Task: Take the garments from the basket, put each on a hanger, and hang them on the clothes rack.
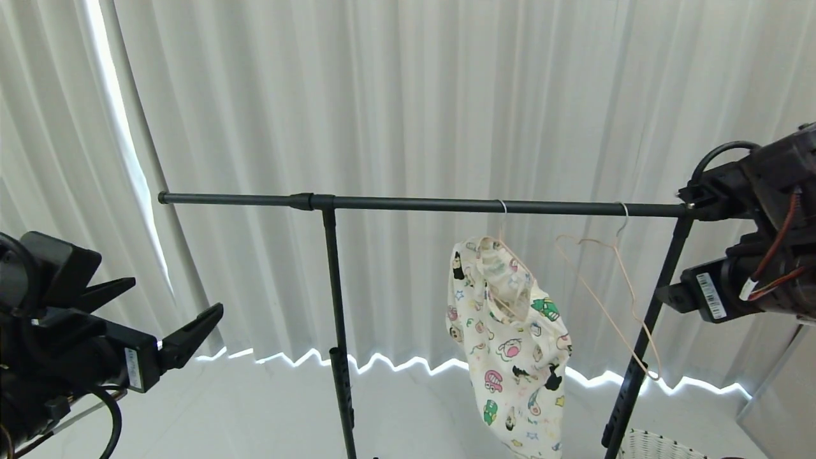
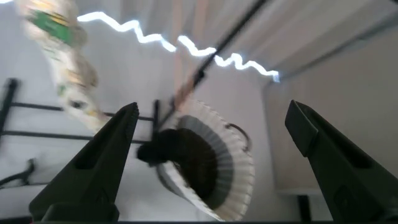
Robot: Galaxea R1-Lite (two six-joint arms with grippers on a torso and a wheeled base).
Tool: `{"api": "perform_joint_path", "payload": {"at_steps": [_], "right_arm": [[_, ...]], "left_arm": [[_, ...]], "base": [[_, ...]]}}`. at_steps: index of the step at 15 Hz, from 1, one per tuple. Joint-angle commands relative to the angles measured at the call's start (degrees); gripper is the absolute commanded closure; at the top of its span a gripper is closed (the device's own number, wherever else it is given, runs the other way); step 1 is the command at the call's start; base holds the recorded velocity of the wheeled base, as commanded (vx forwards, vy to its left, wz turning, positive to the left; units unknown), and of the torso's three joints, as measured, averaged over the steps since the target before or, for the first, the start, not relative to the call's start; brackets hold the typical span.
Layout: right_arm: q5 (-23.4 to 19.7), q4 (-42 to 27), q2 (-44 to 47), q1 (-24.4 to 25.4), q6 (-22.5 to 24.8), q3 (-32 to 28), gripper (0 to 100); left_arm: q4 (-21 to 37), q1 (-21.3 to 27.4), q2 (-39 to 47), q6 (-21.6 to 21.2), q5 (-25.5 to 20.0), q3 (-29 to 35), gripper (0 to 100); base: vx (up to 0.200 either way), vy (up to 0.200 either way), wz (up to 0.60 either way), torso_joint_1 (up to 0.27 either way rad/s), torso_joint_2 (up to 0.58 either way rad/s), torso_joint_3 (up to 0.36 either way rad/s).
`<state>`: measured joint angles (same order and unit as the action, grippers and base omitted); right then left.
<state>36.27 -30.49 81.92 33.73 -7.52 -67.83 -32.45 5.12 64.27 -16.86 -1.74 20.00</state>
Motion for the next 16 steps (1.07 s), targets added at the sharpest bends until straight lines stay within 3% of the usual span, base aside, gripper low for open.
{"api": "perform_joint_path", "payload": {"at_steps": [1, 6, 12, 14, 16], "right_arm": [[1.44, 0.08, -3.52, -3.41, 2.69, 0.94, 0], [2.67, 4.91, -7.39, -5.08, 4.80, 1.21, 0], [3.11, 9.48, -14.42, -6.92, 11.04, 7.89, 0], [2.40, 15.20, -14.86, -12.46, 16.40, 8.06, 0], [1.53, 17.66, -14.77, -14.48, 17.98, 9.12, 0]], "left_arm": [[0.02, -4.24, -0.55, 0.07, -0.01, -0.23, 0], [0.02, -5.56, -5.03, -0.02, -0.10, -4.01, 0], [0.11, -8.64, -5.12, -0.02, -0.10, -5.06, 0], [0.11, -11.80, -2.75, 0.07, -0.10, -4.71, 0], [0.11, -12.59, -2.22, -0.02, -0.10, -4.98, 0]], "base": [[-0.200, 0.000, 0.00, 0.007, 0.00, 0.007], [-0.200, 0.000, 0.00, 0.000, 0.00, 0.002], [0.000, 0.000, 0.00, 0.000, 0.00, 0.000], [0.000, 0.000, 0.00, 0.000, 0.00, 0.000], [0.000, 0.000, 0.00, -0.134, 0.31, 0.161]]}}
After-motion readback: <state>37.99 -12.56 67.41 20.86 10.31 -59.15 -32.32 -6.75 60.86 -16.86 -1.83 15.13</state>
